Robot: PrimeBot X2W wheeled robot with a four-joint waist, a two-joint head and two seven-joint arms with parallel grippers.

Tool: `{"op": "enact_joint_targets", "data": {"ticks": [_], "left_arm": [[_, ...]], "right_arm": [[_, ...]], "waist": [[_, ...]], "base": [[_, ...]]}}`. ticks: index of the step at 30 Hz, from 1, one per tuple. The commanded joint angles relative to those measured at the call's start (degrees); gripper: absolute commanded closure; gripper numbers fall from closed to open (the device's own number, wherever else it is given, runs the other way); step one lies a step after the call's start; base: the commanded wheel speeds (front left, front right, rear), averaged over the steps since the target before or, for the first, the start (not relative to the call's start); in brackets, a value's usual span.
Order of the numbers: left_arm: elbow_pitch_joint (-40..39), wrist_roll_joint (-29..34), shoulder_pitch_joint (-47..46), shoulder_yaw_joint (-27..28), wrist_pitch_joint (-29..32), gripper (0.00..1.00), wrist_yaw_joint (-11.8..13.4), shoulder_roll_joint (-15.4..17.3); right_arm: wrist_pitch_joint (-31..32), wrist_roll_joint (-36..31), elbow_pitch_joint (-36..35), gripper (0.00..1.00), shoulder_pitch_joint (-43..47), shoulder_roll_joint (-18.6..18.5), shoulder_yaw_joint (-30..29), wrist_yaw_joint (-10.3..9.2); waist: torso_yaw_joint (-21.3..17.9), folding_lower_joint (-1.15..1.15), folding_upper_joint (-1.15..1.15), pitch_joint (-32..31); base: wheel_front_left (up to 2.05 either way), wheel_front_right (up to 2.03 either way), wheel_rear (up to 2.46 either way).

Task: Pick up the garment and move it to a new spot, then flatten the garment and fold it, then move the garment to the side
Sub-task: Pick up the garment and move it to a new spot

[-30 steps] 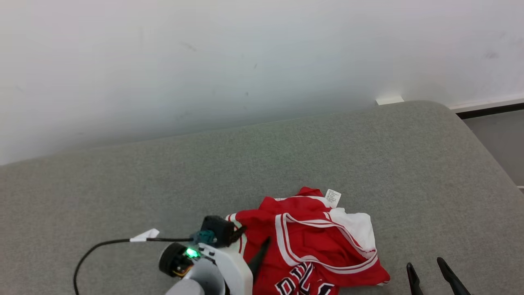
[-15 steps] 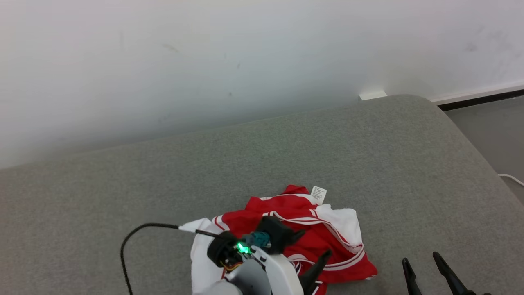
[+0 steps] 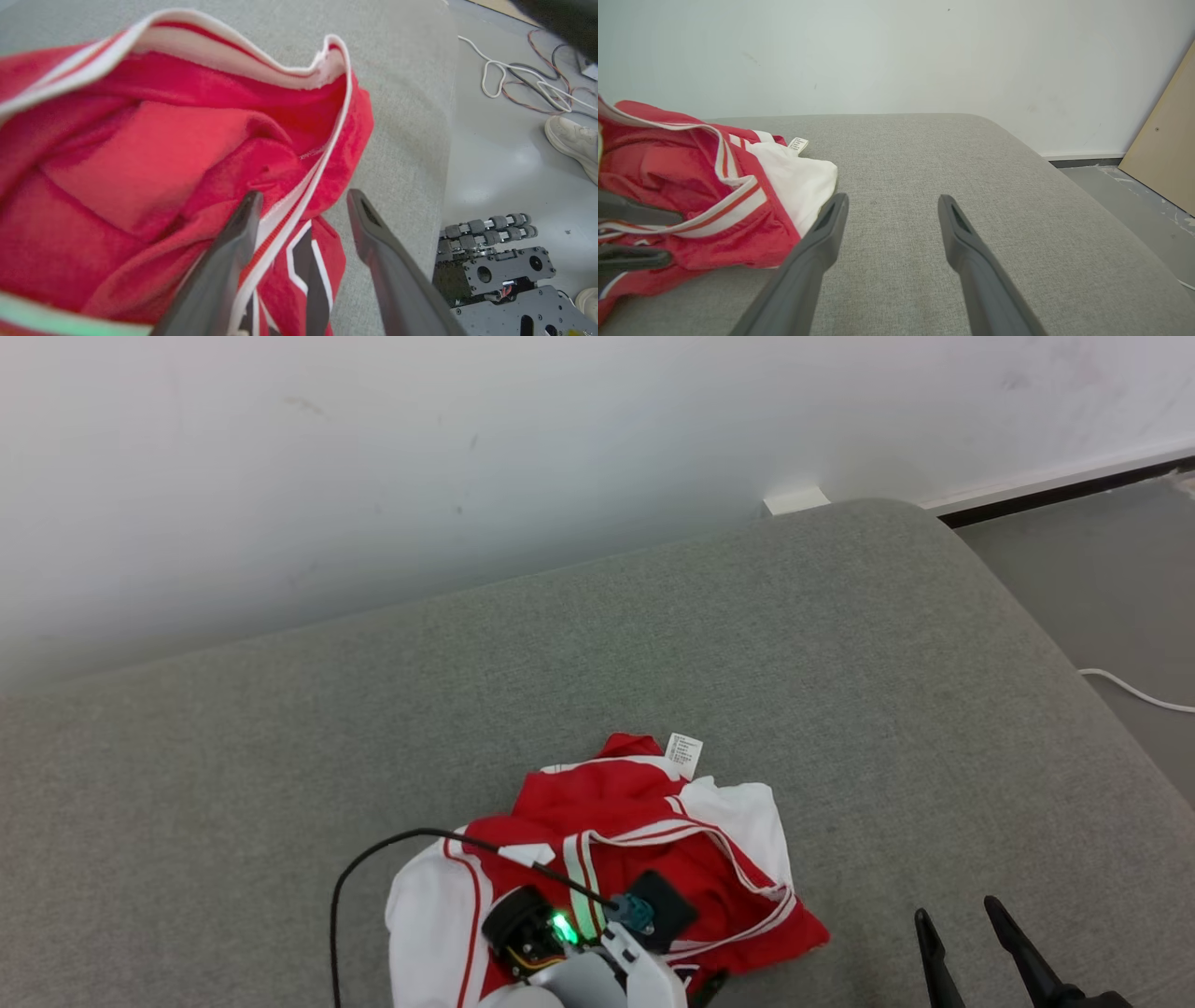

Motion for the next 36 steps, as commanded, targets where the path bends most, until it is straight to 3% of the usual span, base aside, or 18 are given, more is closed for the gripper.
{"op": "enact_joint_targets", "data": {"ticks": [1,10,14,19,28,36], "left_arm": [[1.69,1.51,-0.90,-0.67,-0.33,1.00,-0.11,0.93],[4.15,-1.65,-2.58,0.62,-5.37,1.00,0.83,-0.67],[0.82,-5.46,-3.61,3.23,-6.64,1.00,1.07,-1.37],[-9.15,-8.33,-5.96,7.04,-7.57,1.00,2.68,-1.13],[-28.91,-11.25,-11.37,16.96,-4.01,1.00,6.06,4.93],[-31.46,-13.37,-19.19,28.02,-0.97,1.00,8.25,11.84]], "right_arm": [[0.05,0.20,0.14,0.00,-0.63,0.18,-0.22,-0.16],[0.05,0.03,0.55,0.00,-0.89,0.77,-0.67,-0.16],[0.05,-0.08,0.54,0.00,-0.28,0.87,-1.13,-0.16],[0.05,-0.23,0.75,0.00,0.84,0.89,-1.73,-0.16],[0.05,-0.19,1.16,0.00,2.72,0.79,-2.08,-0.16],[0.05,0.08,1.42,0.00,2.96,1.12,-2.21,-0.16]], "waist": [[0.07,0.00,0.00,0.26],[2.00,0.00,0.00,0.33],[3.17,0.00,0.00,-0.21],[5.60,0.00,0.00,-1.56],[11.70,0.00,0.00,-4.17],[17.18,0.00,0.00,-4.79]], "base": [[0.00,0.00,0.00],[0.00,0.00,0.00],[0.00,0.00,0.00],[0.00,0.00,0.00],[0.00,0.00,0.00],[0.00,0.00,0.00]]}}
